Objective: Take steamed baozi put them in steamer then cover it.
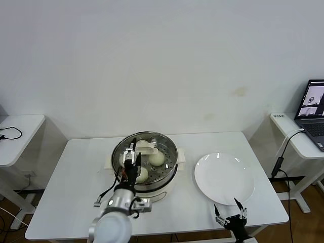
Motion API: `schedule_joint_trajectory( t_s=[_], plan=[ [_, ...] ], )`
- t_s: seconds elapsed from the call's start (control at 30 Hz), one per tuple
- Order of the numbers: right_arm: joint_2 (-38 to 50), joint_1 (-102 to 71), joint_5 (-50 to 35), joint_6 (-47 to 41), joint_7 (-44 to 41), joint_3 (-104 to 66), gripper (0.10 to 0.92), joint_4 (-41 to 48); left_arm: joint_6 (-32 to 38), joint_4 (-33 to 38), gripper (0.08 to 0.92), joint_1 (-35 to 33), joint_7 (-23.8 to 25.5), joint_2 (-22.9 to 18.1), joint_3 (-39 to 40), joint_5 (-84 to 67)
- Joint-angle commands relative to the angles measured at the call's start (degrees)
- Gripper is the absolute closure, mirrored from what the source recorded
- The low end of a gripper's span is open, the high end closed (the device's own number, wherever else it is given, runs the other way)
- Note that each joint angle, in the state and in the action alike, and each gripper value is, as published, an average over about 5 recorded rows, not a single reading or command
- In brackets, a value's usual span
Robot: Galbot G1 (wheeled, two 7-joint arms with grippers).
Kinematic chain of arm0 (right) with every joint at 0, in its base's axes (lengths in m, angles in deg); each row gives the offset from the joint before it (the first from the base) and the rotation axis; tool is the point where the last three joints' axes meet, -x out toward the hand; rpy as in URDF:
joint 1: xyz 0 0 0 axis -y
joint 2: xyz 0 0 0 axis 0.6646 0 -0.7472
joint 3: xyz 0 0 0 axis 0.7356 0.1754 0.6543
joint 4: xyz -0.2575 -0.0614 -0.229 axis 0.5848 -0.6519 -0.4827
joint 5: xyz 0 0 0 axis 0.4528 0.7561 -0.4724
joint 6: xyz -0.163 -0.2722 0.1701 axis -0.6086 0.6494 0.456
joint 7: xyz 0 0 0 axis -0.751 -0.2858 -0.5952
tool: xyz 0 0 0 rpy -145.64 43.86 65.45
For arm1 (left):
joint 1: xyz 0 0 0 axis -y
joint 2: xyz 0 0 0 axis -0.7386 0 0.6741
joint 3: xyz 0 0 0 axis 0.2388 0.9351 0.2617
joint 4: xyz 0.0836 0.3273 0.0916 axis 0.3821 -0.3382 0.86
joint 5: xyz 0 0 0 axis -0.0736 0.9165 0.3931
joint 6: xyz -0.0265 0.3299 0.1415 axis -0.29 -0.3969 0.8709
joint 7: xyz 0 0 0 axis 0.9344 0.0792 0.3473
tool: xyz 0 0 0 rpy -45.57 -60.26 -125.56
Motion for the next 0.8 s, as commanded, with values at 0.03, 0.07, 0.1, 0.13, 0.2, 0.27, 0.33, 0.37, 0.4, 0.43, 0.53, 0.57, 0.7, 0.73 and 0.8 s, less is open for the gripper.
schedule_joint_trajectory(
  t_s=[0.03,0.07,0.1,0.13,0.2,0.27,0.33,0.37,0.4,0.43,0.53,0.57,0.7,0.73,0.8],
  plan=[
    [0.0,-0.4,-0.1,0.2,0.1,0.1,0.203,-0.2,11.0,10.2,0.182,-18.1,-13.8,2.6,-11.3,-32.9],
    [0.0,-0.6,-0.2,0.2,0.1,0.2,0.203,-0.4,13.9,9.1,0.18,-19.1,-15.9,2.4,-13.7,-40.5],
    [0.2,-0.9,-0.3,0.3,0.1,0.2,0.203,-0.7,16.9,7.8,0.179,-20.1,-17.7,2.1,-16.6,-48.9],
    [0.3,-1.2,-0.4,0.4,0.2,0.3,0.202,-1.0,19.7,6.4,0.178,-20.9,-19.1,1.9,-19.2,-56.8],
    [0.8,-1.9,-0.5,0.6,0.3,0.2,0.203,-2.0,23.6,4.3,0.177,-22.8,-21.2,1.8,-24.0,-70.1],
    [1.4,-2.9,-0.6,0.7,0.3,0.2,0.203,-3.4,24.5,3.3,0.177,-24.7,-22.7,2.0,-27.3,-80.0],
    [2.3,-3.9,-1.6,0.7,0.3,0.2,0.203,-4.8,23.7,2.9,0.177,-26.8,-23.6,1.9,-29.5,-88.4],
    [2.8,-4.2,-2.3,0.6,0.3,0.4,0.203,-5.2,23.6,2.7,0.177,-27.7,-23.8,1.9,-29.9,-91.5],
    [3.4,-4.6,-3.5,0.4,0.3,0.6,0.203,-5.5,23.7,2.5,0.177,-28.7,-23.8,1.7,-30.3,-94.0],
    [4.1,-4.9,-4.6,0.2,0.3,0.9,0.202,-5.7,24.0,2.3,0.177,-29.8,-23.6,1.6,-30.6,-95.5],
    [6.0,-6.0,-7.8,-0.3,0.9,2.4,0.203,-6.2,26.7,1.1,0.177,-32.2,-23.3,1.0,-30.7,-96.4],
    [6.6,-6.5,-8.6,-0.5,1.3,3.1,0.203,-6.4,27.2,0.6,0.177,-32.8,-23.4,0.7,-30.7,-96.1],
    [8.9,-8.2,-12.5,-1.2,2.9,5.6,0.203,-8.0,27.9,-1.0,0.177,-35.0,-23.7,-0.2,-30.1,-94.6],
    [9.4,-8.5,-13.1,-1.4,3.2,5.9,0.202,-8.5,28.0,-1.3,0.177,-35.4,-23.8,-0.4,-29.9,-94.3],
    [10.4,-9.3,-13.9,-1.8,4.0,6.4,0.203,-9.8,29.1,-2.0,0.177,-36.0,-23.4,-0.8,-29.5,-93.9]
  ],
)
